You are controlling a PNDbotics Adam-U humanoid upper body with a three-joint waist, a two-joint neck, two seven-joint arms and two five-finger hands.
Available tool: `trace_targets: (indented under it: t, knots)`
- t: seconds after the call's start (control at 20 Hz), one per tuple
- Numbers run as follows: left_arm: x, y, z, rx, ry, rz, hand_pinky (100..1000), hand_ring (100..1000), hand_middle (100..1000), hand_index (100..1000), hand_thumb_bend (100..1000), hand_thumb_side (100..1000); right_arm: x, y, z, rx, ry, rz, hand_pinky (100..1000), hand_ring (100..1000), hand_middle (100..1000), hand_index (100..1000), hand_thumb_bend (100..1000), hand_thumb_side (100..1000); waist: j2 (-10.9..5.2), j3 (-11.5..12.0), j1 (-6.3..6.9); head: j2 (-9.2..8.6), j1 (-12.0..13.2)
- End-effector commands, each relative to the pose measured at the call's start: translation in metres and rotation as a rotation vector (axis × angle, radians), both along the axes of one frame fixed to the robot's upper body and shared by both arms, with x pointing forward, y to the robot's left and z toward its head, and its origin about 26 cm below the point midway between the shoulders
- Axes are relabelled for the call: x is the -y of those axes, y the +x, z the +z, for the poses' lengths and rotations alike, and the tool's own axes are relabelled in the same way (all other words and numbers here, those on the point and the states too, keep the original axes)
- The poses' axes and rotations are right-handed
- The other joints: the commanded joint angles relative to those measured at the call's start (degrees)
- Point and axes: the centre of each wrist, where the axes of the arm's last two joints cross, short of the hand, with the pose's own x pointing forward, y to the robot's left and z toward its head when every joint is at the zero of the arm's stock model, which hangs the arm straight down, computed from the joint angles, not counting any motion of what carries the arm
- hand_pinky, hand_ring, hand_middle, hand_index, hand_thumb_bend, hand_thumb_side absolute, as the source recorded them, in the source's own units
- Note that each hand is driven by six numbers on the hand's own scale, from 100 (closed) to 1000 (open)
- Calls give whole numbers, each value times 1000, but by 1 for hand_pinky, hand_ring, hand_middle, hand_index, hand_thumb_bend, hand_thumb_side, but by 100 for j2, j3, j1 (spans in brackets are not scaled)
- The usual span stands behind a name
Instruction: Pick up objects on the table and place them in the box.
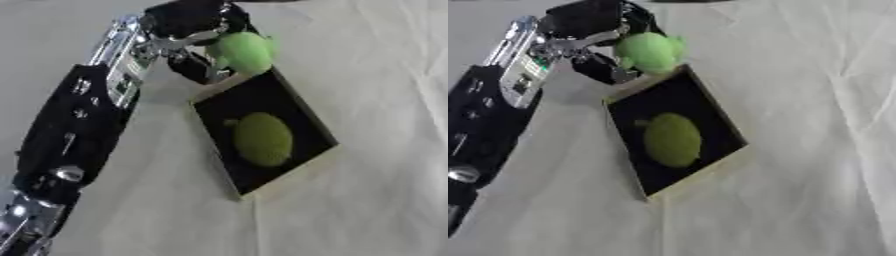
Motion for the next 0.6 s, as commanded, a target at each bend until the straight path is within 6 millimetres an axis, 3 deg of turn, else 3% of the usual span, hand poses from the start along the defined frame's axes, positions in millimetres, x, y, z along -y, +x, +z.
trace_targets:
  t: [0.05,0.25,0.55,0.6]
  knots:
    - [6,-1,4,12,10,-1,752,684,617,779,100,201,-1,-4,8,27,-12,9,894,855,628,767,100,529,-172,-14,-30,-65,-6]
    - [12,1,-6,-15,26,10,760,698,630,804,100,207,-1,-4,8,26,-10,10,894,855,628,767,100,529,-172,-32,-31,-70,-22]
    - [16,3,-13,-20,123,32,851,830,785,932,101,182,-1,-4,8,26,-7,10,894,855,627,766,100,528,-170,-45,-23,-66,-54]
    - [16,3,-14,-19,141,36,882,870,828,954,199,168,-1,-4,8,26,-7,10,894,855,627,766,100,528,-171,-47,-23,-67,-56]
